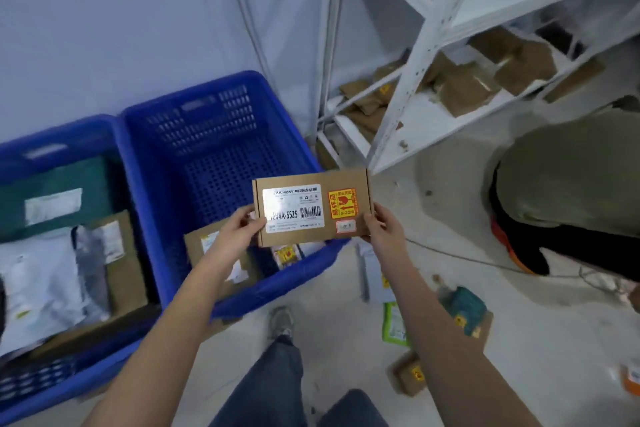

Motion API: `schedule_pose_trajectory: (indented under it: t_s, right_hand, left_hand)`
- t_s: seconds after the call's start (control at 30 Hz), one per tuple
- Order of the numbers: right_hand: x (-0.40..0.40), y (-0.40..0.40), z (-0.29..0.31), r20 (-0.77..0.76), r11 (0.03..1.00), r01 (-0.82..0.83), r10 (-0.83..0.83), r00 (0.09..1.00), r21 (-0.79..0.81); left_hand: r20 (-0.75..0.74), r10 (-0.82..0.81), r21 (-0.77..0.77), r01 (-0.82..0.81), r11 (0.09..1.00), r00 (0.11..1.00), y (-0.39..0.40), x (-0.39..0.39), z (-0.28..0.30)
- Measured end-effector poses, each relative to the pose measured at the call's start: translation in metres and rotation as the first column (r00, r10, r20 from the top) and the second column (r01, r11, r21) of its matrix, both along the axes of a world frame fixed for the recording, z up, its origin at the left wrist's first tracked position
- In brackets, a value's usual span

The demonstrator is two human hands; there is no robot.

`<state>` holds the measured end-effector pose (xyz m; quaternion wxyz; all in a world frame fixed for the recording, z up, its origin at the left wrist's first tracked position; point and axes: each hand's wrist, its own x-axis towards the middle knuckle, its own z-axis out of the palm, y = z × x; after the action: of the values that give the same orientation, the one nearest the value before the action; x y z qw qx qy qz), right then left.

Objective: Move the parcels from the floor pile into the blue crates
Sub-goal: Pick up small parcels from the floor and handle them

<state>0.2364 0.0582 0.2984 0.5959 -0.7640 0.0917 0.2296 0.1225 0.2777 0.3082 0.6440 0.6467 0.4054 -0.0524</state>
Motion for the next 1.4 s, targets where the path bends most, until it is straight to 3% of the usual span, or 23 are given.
schedule_pose_trajectory:
  t_s: [0.13,0.3,0.4,0.6,0.73,0.83,1.2,1.4]
  right_hand:
    - [0.030,0.065,-0.010,0.112,0.969,-0.211,0.226,0.968,-0.130]
    - [0.076,0.118,-0.032,0.078,0.882,-0.355,0.395,0.915,-0.309]
    - [0.112,0.142,-0.045,0.018,0.793,-0.479,0.524,0.852,-0.376]
    - [0.173,0.186,-0.071,-0.046,0.497,-0.726,0.810,0.585,-0.476]
    - [0.196,0.230,-0.100,-0.211,0.084,-0.762,0.936,0.282,-0.642]
    - [0.195,0.264,-0.127,-0.336,-0.117,-0.751,0.930,0.146,-0.650]
    - [0.189,0.311,-0.215,-0.514,-0.248,-0.697,0.834,0.198,-0.672]
    - [0.180,0.308,-0.253,-0.594,-0.455,-0.565,0.801,0.078,-0.688]
  left_hand:
    - [-0.026,-0.003,0.063,0.005,0.998,1.000,0.058,0.015,-0.017]
    - [-0.073,-0.024,0.058,0.028,0.998,0.997,0.107,0.042,-0.042]
    - [-0.107,-0.049,0.136,0.064,0.989,0.993,0.127,0.062,-0.058]
    - [-0.204,-0.065,0.183,0.104,0.978,0.977,0.157,0.105,-0.093]
    - [-0.326,-0.031,0.185,0.096,0.978,0.945,0.188,0.116,-0.133]
    - [-0.385,-0.010,0.173,0.083,0.981,0.923,0.207,0.114,-0.163]
    - [-0.542,-0.130,0.160,0.253,0.954,0.830,0.213,0.125,-0.268]
    - [-0.529,-0.255,0.121,0.369,0.921,0.809,0.204,0.129,-0.312]
